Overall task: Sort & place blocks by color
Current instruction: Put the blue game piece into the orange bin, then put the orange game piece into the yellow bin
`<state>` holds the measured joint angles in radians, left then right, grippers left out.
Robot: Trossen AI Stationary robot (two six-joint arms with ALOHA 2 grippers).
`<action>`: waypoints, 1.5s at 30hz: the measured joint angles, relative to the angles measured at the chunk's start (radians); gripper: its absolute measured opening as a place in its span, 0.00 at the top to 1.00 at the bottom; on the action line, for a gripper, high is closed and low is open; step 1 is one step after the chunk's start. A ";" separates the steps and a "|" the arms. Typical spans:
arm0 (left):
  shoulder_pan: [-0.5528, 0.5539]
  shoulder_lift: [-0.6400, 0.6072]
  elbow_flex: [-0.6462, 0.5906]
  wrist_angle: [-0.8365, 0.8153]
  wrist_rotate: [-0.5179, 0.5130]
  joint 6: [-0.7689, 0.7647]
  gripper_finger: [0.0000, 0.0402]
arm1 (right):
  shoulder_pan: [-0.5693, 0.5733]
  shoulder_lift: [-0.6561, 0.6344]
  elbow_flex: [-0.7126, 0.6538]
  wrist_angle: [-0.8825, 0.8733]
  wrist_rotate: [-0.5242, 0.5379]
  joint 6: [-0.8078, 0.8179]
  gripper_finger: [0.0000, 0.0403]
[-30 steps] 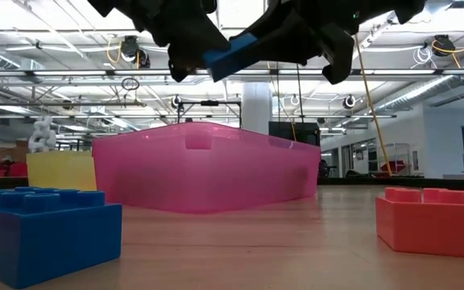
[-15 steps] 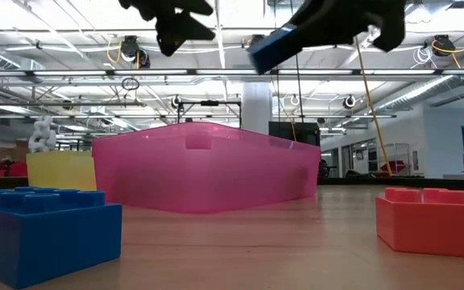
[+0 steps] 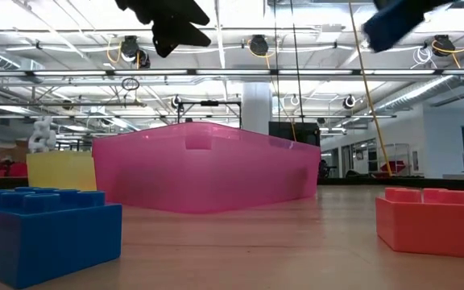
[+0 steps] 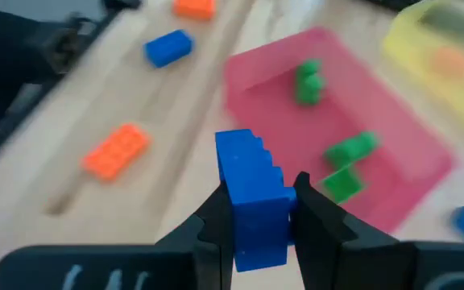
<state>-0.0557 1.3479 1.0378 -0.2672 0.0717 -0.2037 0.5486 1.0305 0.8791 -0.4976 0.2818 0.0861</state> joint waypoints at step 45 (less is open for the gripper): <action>-0.120 0.000 0.000 -0.110 -0.030 0.000 0.60 | 0.388 -0.009 -0.039 -0.280 -0.328 1.124 0.37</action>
<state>-0.1761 1.3483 1.0378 -0.3775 0.0422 -0.2041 0.9364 1.0214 0.8406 -0.7780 -0.0461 1.2096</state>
